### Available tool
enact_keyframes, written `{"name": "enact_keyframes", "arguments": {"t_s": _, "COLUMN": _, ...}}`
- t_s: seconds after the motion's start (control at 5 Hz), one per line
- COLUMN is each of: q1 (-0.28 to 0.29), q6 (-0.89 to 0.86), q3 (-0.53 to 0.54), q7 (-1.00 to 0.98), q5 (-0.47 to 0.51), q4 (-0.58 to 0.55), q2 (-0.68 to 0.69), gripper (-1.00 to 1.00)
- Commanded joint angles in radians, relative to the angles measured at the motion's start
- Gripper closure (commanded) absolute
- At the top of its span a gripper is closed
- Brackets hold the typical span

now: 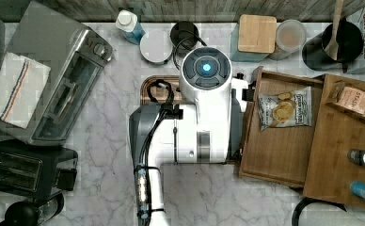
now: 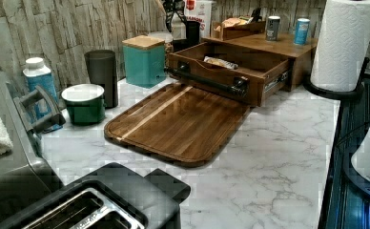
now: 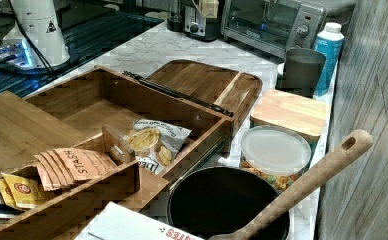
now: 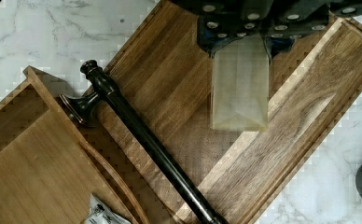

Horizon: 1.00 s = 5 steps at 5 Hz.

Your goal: Place the butter on the board.

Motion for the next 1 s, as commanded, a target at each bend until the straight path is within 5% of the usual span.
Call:
{"name": "enact_keyframes", "arguments": {"t_s": 0.2, "q1": 0.025, "q6": 0.178, "q3": 0.023, "q7": 0.018, "q5": -0.074, "q4": -0.146, "q2": -0.051, "gripper": 1.00}}
{"name": "enact_keyframes", "arguments": {"t_s": 1.0, "q1": 0.119, "q6": 0.482, "q3": 0.099, "q7": 0.057, "q5": 0.089, "q4": -0.342, "q2": -0.004, "gripper": 1.00}}
